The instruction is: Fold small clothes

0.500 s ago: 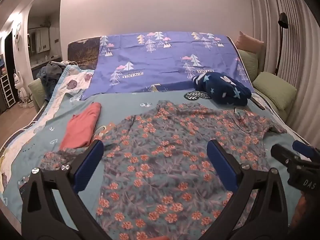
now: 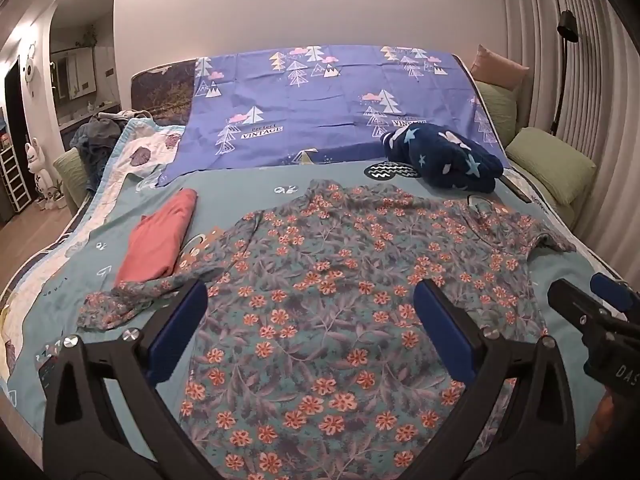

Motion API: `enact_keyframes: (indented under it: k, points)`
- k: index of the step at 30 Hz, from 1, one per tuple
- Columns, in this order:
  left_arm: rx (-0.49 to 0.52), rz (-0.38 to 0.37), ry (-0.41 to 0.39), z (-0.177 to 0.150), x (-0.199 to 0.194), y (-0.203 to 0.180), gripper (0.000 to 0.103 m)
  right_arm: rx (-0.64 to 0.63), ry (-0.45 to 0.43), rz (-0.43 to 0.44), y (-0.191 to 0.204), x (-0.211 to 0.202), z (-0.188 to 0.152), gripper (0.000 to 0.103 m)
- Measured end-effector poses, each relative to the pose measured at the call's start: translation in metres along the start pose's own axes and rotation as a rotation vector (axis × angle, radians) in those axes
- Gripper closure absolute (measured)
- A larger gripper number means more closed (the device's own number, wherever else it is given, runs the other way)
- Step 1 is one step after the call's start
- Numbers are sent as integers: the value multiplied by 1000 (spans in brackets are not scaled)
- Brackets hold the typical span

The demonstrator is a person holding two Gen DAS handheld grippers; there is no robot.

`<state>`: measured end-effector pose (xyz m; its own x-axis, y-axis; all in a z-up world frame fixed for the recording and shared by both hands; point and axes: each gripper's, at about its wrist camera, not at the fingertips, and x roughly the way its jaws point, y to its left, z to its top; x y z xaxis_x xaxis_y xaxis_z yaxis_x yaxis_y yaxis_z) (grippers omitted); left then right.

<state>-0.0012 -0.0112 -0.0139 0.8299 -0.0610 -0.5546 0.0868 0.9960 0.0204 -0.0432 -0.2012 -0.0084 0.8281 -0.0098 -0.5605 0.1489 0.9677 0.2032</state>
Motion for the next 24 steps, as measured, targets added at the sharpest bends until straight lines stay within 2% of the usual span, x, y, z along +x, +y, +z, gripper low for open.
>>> enact_keyframes:
  k: [15, 24]
  points:
    - [17, 4, 16, -6, 5, -7, 1, 8, 46, 11, 4, 11, -6, 5]
    - [15, -27, 31, -6, 9, -6, 1, -1, 52, 11, 8, 14, -6, 5]
